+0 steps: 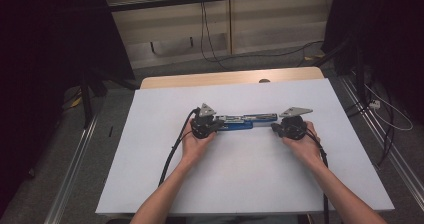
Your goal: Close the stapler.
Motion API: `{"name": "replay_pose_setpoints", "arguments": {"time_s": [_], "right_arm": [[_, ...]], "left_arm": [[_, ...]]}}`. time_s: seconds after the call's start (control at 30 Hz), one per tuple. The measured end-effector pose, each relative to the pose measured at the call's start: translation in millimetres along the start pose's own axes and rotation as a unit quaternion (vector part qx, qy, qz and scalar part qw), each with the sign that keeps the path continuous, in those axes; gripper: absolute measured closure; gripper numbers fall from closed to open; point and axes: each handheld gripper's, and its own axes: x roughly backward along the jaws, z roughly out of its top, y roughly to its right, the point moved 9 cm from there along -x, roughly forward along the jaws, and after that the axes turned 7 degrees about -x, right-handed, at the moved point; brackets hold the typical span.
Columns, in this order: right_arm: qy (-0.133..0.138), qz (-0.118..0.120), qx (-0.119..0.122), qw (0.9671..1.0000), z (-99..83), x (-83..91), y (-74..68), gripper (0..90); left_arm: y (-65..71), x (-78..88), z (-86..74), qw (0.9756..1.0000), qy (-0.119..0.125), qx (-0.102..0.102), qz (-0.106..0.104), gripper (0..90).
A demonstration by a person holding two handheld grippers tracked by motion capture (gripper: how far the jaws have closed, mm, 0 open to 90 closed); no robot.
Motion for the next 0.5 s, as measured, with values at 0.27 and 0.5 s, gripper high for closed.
{"name": "replay_pose_setpoints", "arguments": {"time_s": [0.27, 0.5], "right_arm": [[-0.011, 0.002, -0.001, 0.9999, -0.1, -4.6, -1.5, 90.0], [-0.009, 0.003, -0.007, 0.9999, 1.5, -7.4, -0.8, 90.0]], "left_arm": [[0.2, 0.2, -0.4, 1.0, 0.0, -0.001, 0.0, 90.0], [0.8, -0.1, 0.1, 1.0, 0.002, 0.001, 0.001, 90.0]]}}
